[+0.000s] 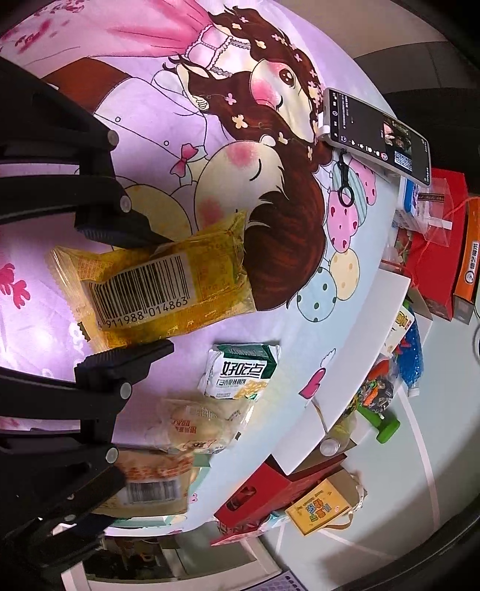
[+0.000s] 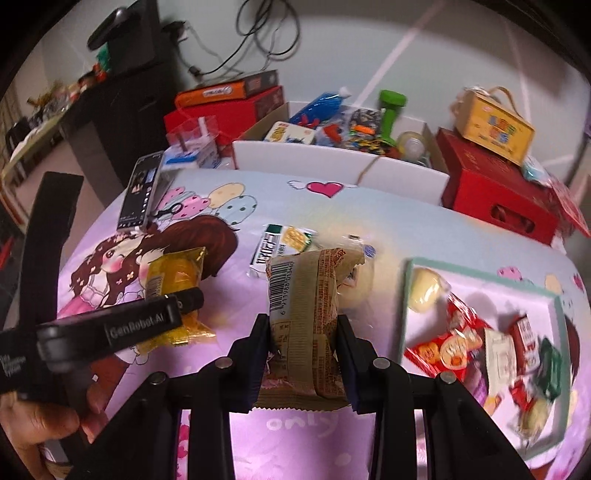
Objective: Organize snacks
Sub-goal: 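Carry yellow packet in left tool and tan packet in right tool over tray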
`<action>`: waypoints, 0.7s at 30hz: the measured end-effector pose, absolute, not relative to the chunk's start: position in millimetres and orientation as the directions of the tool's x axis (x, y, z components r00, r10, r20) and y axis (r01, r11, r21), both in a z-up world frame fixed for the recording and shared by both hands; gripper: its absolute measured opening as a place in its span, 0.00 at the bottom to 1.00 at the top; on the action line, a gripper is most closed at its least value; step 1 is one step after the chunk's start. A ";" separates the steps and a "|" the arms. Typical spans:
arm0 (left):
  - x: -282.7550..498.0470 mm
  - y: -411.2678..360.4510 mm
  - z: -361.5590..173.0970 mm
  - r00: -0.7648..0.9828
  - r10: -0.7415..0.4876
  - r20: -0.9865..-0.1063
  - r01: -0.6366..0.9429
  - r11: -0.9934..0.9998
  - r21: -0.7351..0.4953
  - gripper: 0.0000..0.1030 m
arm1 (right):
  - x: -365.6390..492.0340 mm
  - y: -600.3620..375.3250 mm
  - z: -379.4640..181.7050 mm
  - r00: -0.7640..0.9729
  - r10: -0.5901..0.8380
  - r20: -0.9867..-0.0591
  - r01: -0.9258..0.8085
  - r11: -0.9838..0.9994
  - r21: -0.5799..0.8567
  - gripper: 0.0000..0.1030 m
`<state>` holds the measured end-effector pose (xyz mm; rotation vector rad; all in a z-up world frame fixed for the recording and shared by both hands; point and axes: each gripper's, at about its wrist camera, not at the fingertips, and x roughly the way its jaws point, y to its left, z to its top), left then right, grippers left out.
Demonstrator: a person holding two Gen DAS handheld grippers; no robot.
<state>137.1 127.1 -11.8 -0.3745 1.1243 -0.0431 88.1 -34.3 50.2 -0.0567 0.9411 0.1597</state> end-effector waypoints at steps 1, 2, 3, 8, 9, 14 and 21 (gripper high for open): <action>136.8 126.3 -10.7 0.440 -0.217 -0.872 -0.151 0.939 -0.310 0.47 | 85.1 -36.3 49.9 0.584 0.106 -0.805 -0.151 0.988 0.020 0.36; 136.7 125.6 -9.8 0.441 -0.214 -0.872 -0.149 0.940 -0.306 0.47 | 81.9 -38.9 49.5 0.589 0.102 -0.802 -0.144 0.989 0.020 0.36; 136.6 124.8 -8.9 0.441 -0.210 -0.872 -0.147 0.942 -0.301 0.47 | 78.8 -41.5 49.1 0.594 0.103 -0.798 -0.138 0.990 0.025 0.36; 135.4 119.0 -4.5 0.446 -0.183 -0.876 -0.139 0.953 -0.270 0.47 | 69.0 -56.1 46.4 0.607 0.095 -0.789 -0.104 0.994 0.040 0.36; 135.2 118.0 -3.5 0.448 -0.180 -0.876 -0.137 0.954 -0.266 0.47 | 67.4 -60.3 46.4 0.610 0.095 -0.787 -0.094 0.994 0.047 0.36; 132.9 108.8 5.8 0.468 -0.157 -0.870 -0.119 0.964 -0.237 0.47 | 61.3 -80.2 50.2 0.636 0.085 -0.767 -0.059 0.996 0.061 0.36; 130.1 85.5 18.3 0.486 -0.163 -0.859 -0.065 0.973 -0.221 0.47 | 56.4 -111.6 58.2 0.661 0.077 -0.746 -0.010 0.995 0.094 0.36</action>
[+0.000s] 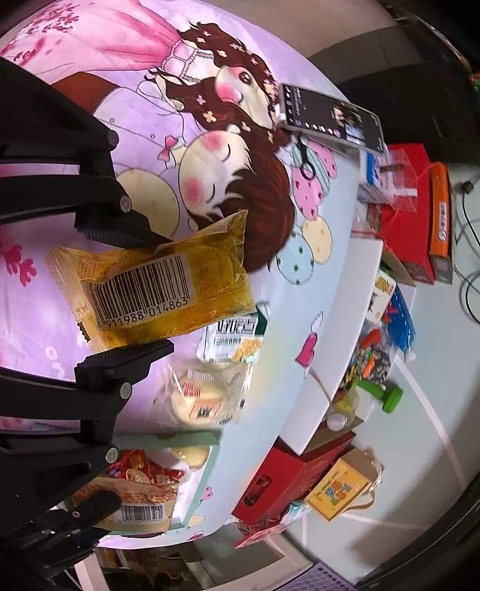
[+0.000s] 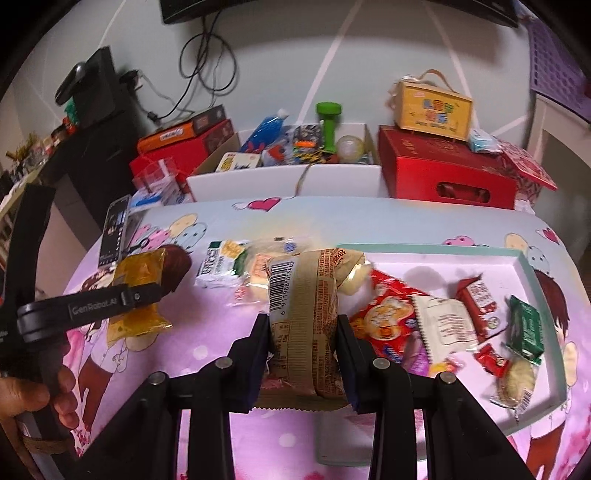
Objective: Organize snacks
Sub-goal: 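Carry yellow packet in left tool and tan packet in right tool over tray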
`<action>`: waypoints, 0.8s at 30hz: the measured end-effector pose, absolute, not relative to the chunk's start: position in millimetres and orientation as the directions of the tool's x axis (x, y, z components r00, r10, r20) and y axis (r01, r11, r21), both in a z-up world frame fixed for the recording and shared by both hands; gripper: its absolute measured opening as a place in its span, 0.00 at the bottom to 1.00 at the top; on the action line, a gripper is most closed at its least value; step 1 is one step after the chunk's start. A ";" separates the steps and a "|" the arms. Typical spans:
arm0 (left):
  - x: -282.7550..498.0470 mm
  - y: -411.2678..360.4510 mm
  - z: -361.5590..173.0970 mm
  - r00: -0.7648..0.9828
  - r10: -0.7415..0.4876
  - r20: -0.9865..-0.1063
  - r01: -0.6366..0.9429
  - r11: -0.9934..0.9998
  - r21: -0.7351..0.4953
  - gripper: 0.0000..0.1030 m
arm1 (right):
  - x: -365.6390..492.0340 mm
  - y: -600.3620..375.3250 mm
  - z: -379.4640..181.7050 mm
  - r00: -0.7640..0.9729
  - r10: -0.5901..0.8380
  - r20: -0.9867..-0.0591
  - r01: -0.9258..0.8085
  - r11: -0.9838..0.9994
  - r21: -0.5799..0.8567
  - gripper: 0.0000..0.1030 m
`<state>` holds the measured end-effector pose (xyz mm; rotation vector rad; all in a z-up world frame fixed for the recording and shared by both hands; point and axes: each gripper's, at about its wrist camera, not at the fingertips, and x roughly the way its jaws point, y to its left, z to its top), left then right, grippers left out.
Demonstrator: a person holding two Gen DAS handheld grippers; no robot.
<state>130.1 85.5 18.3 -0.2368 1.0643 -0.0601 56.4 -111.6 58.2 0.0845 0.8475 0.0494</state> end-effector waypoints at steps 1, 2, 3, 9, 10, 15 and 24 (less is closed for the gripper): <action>129.7 80.9 20.2 0.489 -0.167 -0.856 -0.055 0.974 -0.221 0.47 | 55.9 -116.2 59.6 0.664 0.074 -0.744 -0.002 0.995 0.097 0.36; 128.7 76.7 22.0 0.491 -0.171 -0.854 -0.045 0.974 -0.221 0.47 | 55.0 -121.3 61.4 0.668 0.070 -0.741 0.008 0.995 0.101 0.36; 128.2 72.6 23.8 0.493 -0.177 -0.852 -0.034 0.974 -0.222 0.47 | 53.9 -127.7 63.4 0.672 0.064 -0.738 0.021 0.994 0.106 0.36; 124.2 41.2 35.8 0.498 -0.234 -0.835 0.054 0.970 -0.239 0.47 | 44.2 -171.3 77.3 0.702 0.019 -0.712 0.110 0.985 0.135 0.36; 123.2 36.5 38.0 0.500 -0.241 -0.832 0.066 0.968 -0.241 0.47 | 42.2 -180.0 79.8 0.707 0.011 -0.707 0.127 0.982 0.143 0.36; 117.5 0.0 47.1 0.501 -0.282 -0.819 0.156 0.959 -0.235 0.47 | 30.4 -222.7 89.7 0.727 -0.035 -0.686 0.220 0.958 0.185 0.36; 103.7 -74.3 38.8 0.437 -0.361 -0.824 0.354 0.911 -0.211 0.47 | 5.3 -283.9 95.9 0.738 -0.110 -0.666 0.354 0.903 0.244 0.36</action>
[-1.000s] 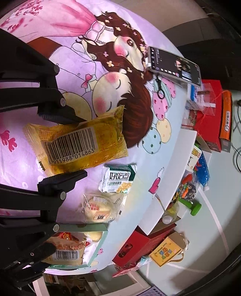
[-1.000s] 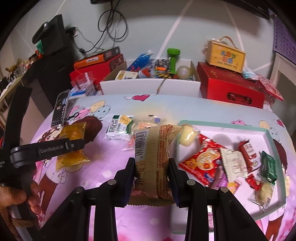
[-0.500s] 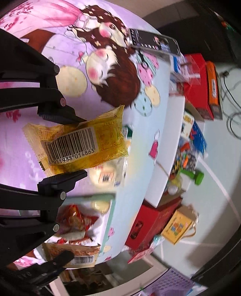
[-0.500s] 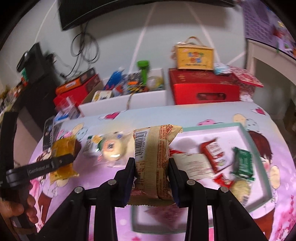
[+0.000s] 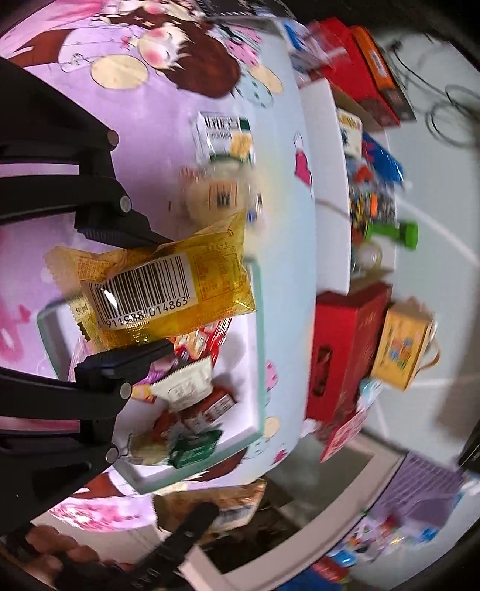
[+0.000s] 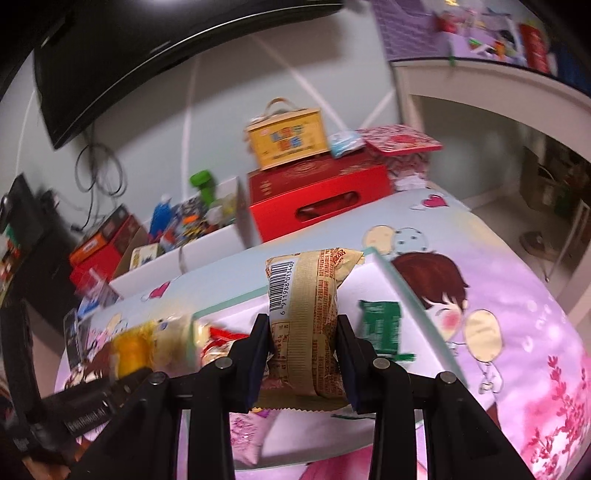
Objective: Organize snacks
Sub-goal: 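Carry yellow packet in left tool and tan packet in right tool over tray, then open right tool to drop tan packet while left tool releases yellow packet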
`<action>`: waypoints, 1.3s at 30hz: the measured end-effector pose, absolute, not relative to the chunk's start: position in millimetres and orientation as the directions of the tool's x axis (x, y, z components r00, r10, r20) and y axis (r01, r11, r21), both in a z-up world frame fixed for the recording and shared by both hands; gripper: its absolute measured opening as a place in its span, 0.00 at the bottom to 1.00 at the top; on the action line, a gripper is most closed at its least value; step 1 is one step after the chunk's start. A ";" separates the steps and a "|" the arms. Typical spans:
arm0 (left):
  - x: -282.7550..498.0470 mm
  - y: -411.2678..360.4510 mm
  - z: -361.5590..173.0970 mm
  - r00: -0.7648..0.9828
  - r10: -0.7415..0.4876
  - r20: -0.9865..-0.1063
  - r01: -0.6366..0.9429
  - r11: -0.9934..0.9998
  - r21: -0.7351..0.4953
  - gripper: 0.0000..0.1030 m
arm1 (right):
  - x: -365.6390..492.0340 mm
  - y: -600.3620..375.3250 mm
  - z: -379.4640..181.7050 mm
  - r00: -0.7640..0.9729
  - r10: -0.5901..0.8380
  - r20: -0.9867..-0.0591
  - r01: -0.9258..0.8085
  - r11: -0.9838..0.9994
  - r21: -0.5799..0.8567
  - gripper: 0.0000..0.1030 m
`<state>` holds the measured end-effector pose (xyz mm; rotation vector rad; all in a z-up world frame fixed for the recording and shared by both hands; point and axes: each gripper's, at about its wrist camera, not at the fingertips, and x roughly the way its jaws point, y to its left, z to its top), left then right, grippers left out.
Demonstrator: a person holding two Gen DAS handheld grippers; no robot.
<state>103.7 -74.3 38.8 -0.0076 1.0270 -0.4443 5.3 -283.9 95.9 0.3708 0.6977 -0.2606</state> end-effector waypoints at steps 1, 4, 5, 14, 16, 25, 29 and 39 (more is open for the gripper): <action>102.9 -80.0 36.5 0.431 -0.362 -0.827 0.366 0.907 -0.206 0.47 | 3.8 -288.1 95.4 0.738 -0.111 -0.665 0.362 0.897 0.252 0.36; 101.6 -92.4 28.2 0.422 -0.350 -0.836 0.389 0.903 -0.182 0.47 | 1.6 -297.1 92.8 0.735 -0.111 -0.669 0.376 0.887 0.267 0.36; 100.0 -94.9 26.2 0.421 -0.347 -0.838 0.395 0.902 -0.175 0.47 | 2.3 -298.5 91.8 0.734 -0.110 -0.671 0.379 0.885 0.269 0.36; 99.5 -113.4 3.5 0.411 -0.316 -0.855 0.425 0.896 -0.127 0.47 | 14.9 -299.5 67.1 0.681 -0.086 -0.727 0.390 0.883 0.261 0.36; 98.9 -117.2 0.1 0.408 -0.309 -0.859 0.431 0.895 -0.117 0.47 | 18.9 -298.6 59.9 0.664 -0.072 -0.744 0.389 0.883 0.263 0.36; 96.8 -125.1 -7.0 0.388 -0.300 -0.871 0.447 0.888 -0.108 0.47 | 32.4 -286.1 34.6 0.581 -0.050 -0.812 0.378 0.901 0.215 0.37; 95.8 -127.4 -8.4 0.372 -0.304 -0.877 0.454 0.884 -0.114 0.47 | 33.6 -284.9 31.9 0.566 -0.049 -0.823 0.381 0.901 0.208 0.37; 92.7 -134.3 -8.7 0.332 -0.333 -0.883 0.484 0.863 -0.144 0.47 | 35.3 -282.5 29.1 0.543 -0.055 -0.838 0.386 0.903 0.191 0.37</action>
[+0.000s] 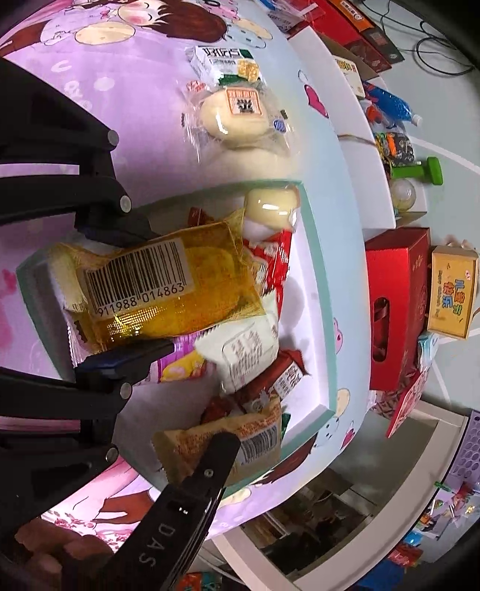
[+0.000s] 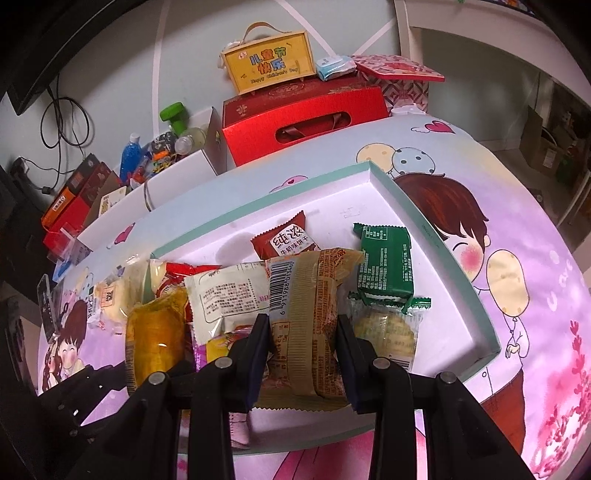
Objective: Organize snacks
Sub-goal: 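Open right tool to drop tan packet while left tool releases yellow packet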
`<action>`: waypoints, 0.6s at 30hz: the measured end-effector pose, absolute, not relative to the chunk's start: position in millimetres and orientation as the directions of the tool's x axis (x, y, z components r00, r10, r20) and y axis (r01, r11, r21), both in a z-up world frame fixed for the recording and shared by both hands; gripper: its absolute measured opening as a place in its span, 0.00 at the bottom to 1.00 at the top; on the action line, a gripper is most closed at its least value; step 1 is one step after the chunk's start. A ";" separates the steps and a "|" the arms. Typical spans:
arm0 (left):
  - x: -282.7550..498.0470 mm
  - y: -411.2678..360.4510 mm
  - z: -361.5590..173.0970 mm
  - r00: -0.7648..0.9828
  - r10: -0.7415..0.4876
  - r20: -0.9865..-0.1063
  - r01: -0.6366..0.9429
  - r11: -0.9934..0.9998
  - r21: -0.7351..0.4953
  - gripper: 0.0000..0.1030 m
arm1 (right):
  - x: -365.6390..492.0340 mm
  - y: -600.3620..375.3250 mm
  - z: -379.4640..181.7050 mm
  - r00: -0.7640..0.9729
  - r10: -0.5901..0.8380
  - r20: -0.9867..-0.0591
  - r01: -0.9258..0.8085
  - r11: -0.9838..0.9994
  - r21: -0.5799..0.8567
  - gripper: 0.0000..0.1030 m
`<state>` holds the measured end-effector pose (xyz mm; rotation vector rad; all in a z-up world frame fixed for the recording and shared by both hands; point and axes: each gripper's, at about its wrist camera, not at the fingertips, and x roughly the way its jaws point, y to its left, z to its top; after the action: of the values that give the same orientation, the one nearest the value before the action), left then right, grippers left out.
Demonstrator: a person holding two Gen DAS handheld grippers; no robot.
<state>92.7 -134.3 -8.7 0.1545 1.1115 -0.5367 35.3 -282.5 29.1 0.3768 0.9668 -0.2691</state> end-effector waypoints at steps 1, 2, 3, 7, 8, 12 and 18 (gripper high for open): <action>92.2 -135.4 -8.7 0.331 -0.332 -0.884 0.486 0.862 -0.142 0.47 | 35.4 -282.3 29.1 0.542 -0.055 -0.838 0.386 0.903 0.190 0.37; 91.7 -135.9 -8.4 0.330 -0.331 -0.884 0.489 0.861 -0.140 0.47 | 35.6 -282.0 29.1 0.541 -0.056 -0.839 0.385 0.903 0.189 0.37; 91.2 -136.7 -7.9 0.330 -0.331 -0.884 0.491 0.860 -0.139 0.47 | 35.8 -281.7 29.0 0.540 -0.056 -0.840 0.385 0.904 0.187 0.37; 91.9 -135.5 -7.0 0.326 -0.327 -0.887 0.480 0.865 -0.142 0.47 | 36.0 -281.2 28.5 0.535 -0.059 -0.843 0.387 0.904 0.183 0.37; 92.3 -134.7 -6.4 0.324 -0.324 -0.889 0.478 0.867 -0.142 0.47 | 36.0 -281.4 28.4 0.533 -0.060 -0.844 0.389 0.903 0.181 0.38; 93.1 -130.6 -1.5 0.326 -0.328 -0.887 0.464 0.873 -0.152 0.56 | 35.8 -282.6 29.0 0.525 -0.069 -0.848 0.398 0.901 0.173 0.39; 93.5 -121.4 10.7 0.350 -0.338 -0.874 0.446 0.880 -0.161 0.63 | 33.3 -282.4 36.4 0.545 -0.091 -0.833 0.405 0.899 0.167 0.67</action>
<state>93.5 -121.4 10.7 0.1115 1.1022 -0.5089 33.3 -282.4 36.4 0.3622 0.9537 -0.3022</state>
